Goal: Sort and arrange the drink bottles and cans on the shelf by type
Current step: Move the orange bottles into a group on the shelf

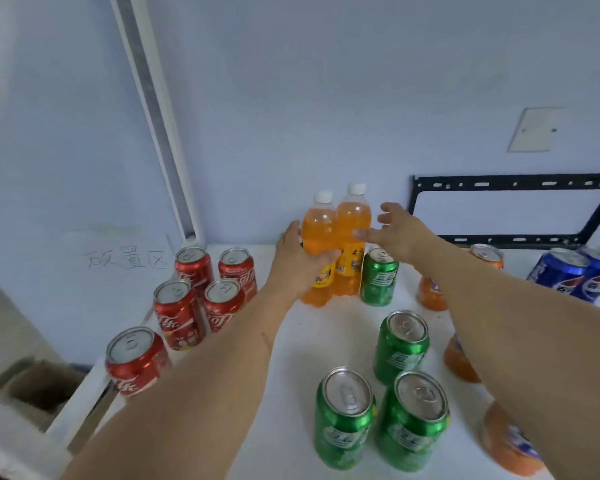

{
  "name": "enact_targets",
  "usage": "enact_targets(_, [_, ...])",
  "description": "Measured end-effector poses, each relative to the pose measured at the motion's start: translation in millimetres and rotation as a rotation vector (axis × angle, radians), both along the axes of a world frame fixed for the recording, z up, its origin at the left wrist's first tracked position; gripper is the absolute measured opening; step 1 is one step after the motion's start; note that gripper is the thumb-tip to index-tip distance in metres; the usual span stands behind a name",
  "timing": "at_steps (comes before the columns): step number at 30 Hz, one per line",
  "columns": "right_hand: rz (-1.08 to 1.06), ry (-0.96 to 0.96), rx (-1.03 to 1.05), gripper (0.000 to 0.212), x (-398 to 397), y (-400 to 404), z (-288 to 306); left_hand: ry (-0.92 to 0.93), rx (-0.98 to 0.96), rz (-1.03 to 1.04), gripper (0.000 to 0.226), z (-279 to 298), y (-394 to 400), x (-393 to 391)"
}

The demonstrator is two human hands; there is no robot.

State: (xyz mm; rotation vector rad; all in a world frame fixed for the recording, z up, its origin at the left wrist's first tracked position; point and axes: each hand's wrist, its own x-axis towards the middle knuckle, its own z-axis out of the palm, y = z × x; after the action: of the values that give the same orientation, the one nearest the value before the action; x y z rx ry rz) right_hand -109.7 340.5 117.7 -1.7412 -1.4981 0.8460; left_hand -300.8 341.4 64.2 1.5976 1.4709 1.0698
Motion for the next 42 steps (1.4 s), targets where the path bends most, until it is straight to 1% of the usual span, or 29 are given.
enact_targets(2, [0.033, 0.05, -0.023, 0.099, 0, 18, -7, -0.001, 0.019, -0.007, 0.068, -4, 6, 7])
enact_targets(3, [0.052, 0.059, -0.036, 0.098, 1, 26, -12, 0.0, 0.03, -0.007, 0.067, -7, 10, 10])
enact_targets(6, [0.097, 0.073, -0.066, 0.09, 5, 43, -22, 0.017, 0.054, 0.023, 0.07, -12, 17, 15])
enact_targets(8, [0.126, 0.08, -0.075, 0.089, 8, 50, -27, 0.03, 0.037, 0.026, 0.069, -14, 20, 15])
enact_targets(13, [0.222, 0.07, -0.101, 0.082, 6, 60, -30, -0.095, -0.046, -0.006, 0.083, -21, 22, 3])
enact_targets(15, [0.225, 0.079, -0.084, 0.072, 4, 59, -30, -0.146, -0.073, -0.006, 0.083, -23, 19, -2])
enact_targets(17, [0.201, 0.107, -0.051, 0.064, 2, 59, -29, -0.201, -0.092, 0.002, 0.076, -22, 14, -5])
enact_targets(19, [0.168, 0.148, -0.006, 0.06, -1, 58, -24, -0.278, -0.118, 0.049, 0.069, -21, 7, -8])
enact_targets(22, [0.11, 0.26, 0.093, 0.055, -11, 52, -11, -0.339, -0.115, 0.133, 0.073, -17, -5, -15])
enact_targets(24, [0.069, 0.346, 0.154, 0.052, -19, 45, -1, -0.344, -0.093, 0.179, 0.065, -11, -13, -21])
enact_targets(26, [0.046, 0.418, 0.21, 0.05, -28, 34, 8, -0.323, -0.069, 0.208, 0.054, -2, -21, -29])
enact_targets(27, [0.038, 0.454, 0.233, 0.051, -32, 27, 14, -0.315, -0.055, 0.206, 0.054, 4, -25, -34])
enact_targets(30, [0.01, 0.547, 0.288, 0.054, -47, 1, 29, -0.278, -0.03, 0.17, 0.064, 25, -43, -47])
enact_targets(33, [-0.017, 0.627, 0.312, 0.054, -62, -34, 42, -0.238, -0.003, 0.124, 0.053, 47, -74, -60])
enact_targets(35, [-0.028, 0.618, 0.33, 0.055, -71, -63, 48, -0.239, 0.021, 0.096, 0.051, 57, -98, -71])
enact_targets(38, [-0.061, 0.583, 0.371, 0.057, -81, -116, 55, -0.317, 0.022, 0.018, 0.06, 68, -143, -84])
enact_targets(40, [-0.09, 0.557, 0.386, 0.06, -89, -156, 55, -0.33, 0.023, -0.038, 0.058, 67, -178, -90])
enact_targets(41, [-0.115, 0.539, 0.387, 0.062, -93, -176, 53, -0.329, 0.022, -0.072, 0.061, 65, -198, -90])
enact_targets(42, [-0.142, 0.524, 0.388, 0.065, -97, -198, 50, -0.325, 0.016, -0.101, 0.068, 60, -217, -91])
